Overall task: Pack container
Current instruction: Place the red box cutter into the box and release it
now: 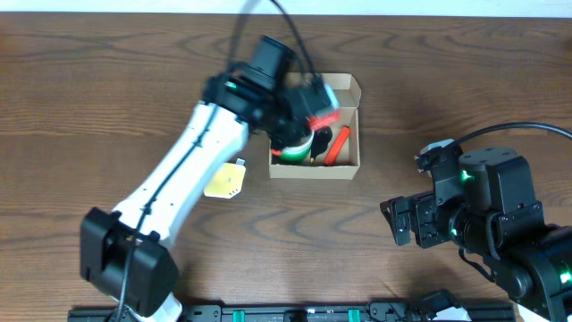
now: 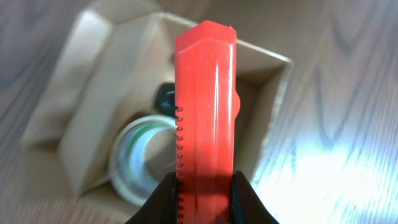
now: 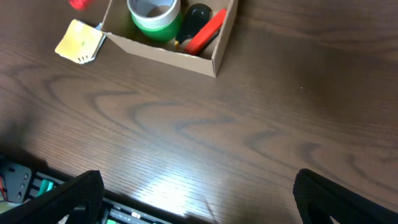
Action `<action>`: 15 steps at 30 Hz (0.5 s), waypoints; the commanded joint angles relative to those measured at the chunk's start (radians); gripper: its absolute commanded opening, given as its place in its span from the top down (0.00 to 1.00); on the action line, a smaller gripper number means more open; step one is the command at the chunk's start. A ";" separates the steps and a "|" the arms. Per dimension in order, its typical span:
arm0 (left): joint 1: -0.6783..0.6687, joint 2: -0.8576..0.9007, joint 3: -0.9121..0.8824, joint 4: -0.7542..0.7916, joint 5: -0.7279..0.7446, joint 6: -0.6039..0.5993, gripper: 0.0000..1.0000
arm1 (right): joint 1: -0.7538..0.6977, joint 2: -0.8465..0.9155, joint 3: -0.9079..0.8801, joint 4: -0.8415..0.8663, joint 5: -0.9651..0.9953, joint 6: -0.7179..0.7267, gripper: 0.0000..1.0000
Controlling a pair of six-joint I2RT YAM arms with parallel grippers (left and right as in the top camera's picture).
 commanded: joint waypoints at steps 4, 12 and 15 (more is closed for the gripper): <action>-0.097 0.079 -0.008 -0.019 -0.132 0.140 0.94 | -0.007 -0.005 -0.001 -0.002 -0.007 -0.010 0.01; -0.121 0.111 -0.008 -0.026 -0.192 0.158 0.94 | -0.007 -0.005 -0.001 -0.002 -0.007 -0.010 0.01; -0.121 0.111 -0.008 -0.025 -0.212 0.163 0.94 | -0.007 -0.005 -0.001 -0.002 -0.007 -0.010 0.01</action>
